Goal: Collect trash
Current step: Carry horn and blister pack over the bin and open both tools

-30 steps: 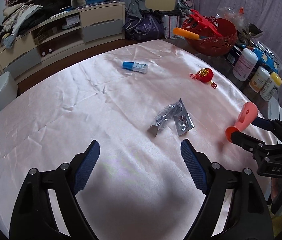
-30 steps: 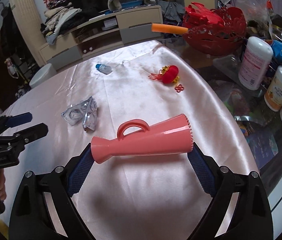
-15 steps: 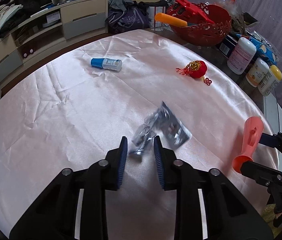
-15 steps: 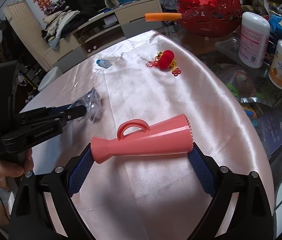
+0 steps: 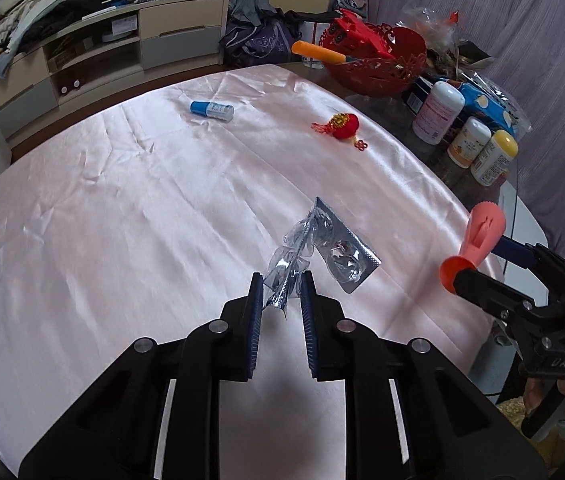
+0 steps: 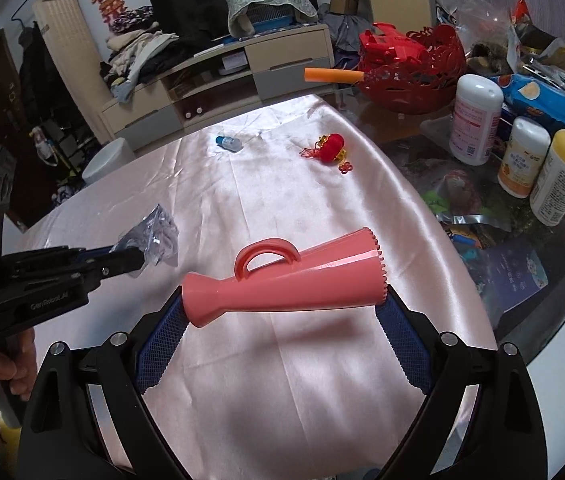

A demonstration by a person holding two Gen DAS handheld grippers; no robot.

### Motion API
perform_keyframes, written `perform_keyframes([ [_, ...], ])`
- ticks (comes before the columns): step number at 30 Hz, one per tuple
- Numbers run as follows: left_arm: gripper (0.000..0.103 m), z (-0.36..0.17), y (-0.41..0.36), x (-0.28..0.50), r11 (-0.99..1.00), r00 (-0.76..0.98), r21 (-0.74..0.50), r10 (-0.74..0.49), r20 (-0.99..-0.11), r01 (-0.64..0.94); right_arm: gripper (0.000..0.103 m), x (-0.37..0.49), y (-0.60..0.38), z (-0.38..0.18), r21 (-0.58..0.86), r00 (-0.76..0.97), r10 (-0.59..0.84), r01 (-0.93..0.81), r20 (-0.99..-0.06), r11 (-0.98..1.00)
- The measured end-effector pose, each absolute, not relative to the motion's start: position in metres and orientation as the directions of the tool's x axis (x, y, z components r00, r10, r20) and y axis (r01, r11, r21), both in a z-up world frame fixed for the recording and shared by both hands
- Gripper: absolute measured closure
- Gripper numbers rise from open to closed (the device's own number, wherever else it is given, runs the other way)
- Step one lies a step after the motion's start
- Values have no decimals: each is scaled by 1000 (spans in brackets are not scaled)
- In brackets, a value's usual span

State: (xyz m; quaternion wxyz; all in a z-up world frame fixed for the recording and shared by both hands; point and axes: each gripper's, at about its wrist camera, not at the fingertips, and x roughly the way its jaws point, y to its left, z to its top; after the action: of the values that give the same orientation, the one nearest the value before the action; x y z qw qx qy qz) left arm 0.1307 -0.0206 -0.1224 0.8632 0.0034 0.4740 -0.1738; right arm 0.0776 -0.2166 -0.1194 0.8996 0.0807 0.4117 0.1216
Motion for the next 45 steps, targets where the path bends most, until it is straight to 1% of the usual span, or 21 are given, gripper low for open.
perform_keyframes([
  [4, 86, -121, -25, 83, 946, 512, -127, -271, -815, 297, 11, 47, -221, -108, 212, 658, 266, -162, -705, 964],
  [8, 85, -114, -27, 37, 946, 527, -131, -277, -804, 297, 11, 20, -224, -98, 169, 688, 239, -168, -685, 971],
  [14, 85, -112, -34, -21, 945, 537, -131, -280, -796, 299, 11, -32, -227, -109, 193, 683, 254, -166, -685, 967],
  [18, 85, -126, -38, -54, 945, 524, -140, -283, -803, 296, 11, -62, -227, -119, 223, 664, 274, -163, -696, 961],
  [21, 85, -144, -39, -74, 942, 491, -162, -295, -820, 295, 11, -81, -231, -121, 224, 661, 271, -157, -700, 962],
  [24, 85, -165, -46, -93, 939, 457, -156, -289, -841, 306, 11, -97, -236, -130, 235, 649, 268, -139, -712, 962],
  [27, 85, -184, -51, -103, 936, 424, -171, -295, -856, 307, 10, -109, -239, -152, 263, 609, 284, -127, -740, 957],
  [31, 85, -207, -63, -108, 927, 374, -196, -313, -873, 318, 11, -115, -232, -178, 261, 552, 287, -127, -783, 957],
  [33, 85, -220, -67, -109, 924, 349, -209, -320, -881, 321, 11, -114, -231, -188, 287, 519, 308, -122, -798, 950],
  [37, 85, -242, -73, -105, 925, 311, -201, -303, -901, 321, 11, -109, -231, -207, 329, 452, 336, -96, -827, 939],
  [45, 83, -253, -77, -94, 920, 280, -223, -317, -906, 322, 10, -102, -217, -223, 303, 394, 328, -124, -859, 945],
])
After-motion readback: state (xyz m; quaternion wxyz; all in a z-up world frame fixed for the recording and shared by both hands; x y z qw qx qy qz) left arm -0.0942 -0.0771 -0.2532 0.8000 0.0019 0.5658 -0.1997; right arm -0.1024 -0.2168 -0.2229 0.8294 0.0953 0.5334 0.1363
